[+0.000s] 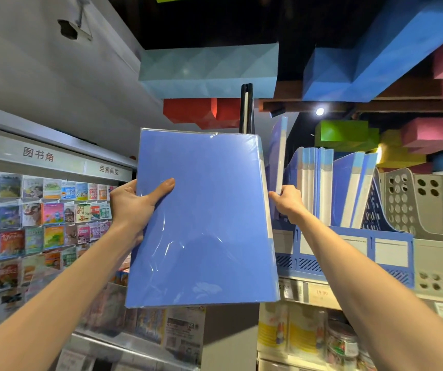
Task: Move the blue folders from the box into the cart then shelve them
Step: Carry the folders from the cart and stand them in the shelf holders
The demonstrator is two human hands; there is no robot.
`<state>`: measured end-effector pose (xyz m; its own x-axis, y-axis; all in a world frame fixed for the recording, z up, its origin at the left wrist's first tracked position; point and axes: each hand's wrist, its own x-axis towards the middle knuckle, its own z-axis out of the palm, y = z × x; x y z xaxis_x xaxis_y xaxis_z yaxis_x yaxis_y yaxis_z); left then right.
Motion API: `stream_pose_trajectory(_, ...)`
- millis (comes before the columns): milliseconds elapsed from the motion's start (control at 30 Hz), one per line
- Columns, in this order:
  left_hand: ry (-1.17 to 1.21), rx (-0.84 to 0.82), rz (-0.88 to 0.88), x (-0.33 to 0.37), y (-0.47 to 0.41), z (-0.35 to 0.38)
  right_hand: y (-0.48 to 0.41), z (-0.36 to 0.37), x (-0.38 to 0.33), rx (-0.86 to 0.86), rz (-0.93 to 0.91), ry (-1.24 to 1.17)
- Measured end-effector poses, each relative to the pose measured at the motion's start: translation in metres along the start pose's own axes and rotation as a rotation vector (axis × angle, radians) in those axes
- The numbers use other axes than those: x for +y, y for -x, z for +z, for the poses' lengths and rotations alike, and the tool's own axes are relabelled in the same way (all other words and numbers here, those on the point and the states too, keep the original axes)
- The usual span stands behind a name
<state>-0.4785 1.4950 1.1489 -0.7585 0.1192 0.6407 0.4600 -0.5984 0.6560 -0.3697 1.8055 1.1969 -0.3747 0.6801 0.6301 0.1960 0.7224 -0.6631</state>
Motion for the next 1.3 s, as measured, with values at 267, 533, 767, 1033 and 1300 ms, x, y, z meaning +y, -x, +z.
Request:
stream_pose_trajectory(267, 0.040, -0.029, -0.007, -0.001, -0.001, -0.002, 0.017, -0.008, 0.011, -0.160, -0.031, 0.129)
stream_pose_trajectory(533, 0.086, -0.063, -0.034, -0.004, -0.004, -0.002, 0.056, -0.043, -0.024, 0.099, -0.145, -0.204)
stream_pose_trajectory(767, 0.110, -0.132, -0.046, -0.005, 0.007, 0.007, 0.132, -0.072, -0.042, -0.419, -0.121, -0.356)
stream_pose_trajectory(1033, 0.139, -0.230, -0.059, 0.012, 0.063, 0.069, 0.179, -0.153, -0.013, -0.365, -0.100, -0.734)
stream_pose_trajectory(1300, -0.058, -0.434, -0.022, 0.003, 0.139, 0.217, 0.203, -0.314, 0.044, 0.000, -0.084, -0.653)
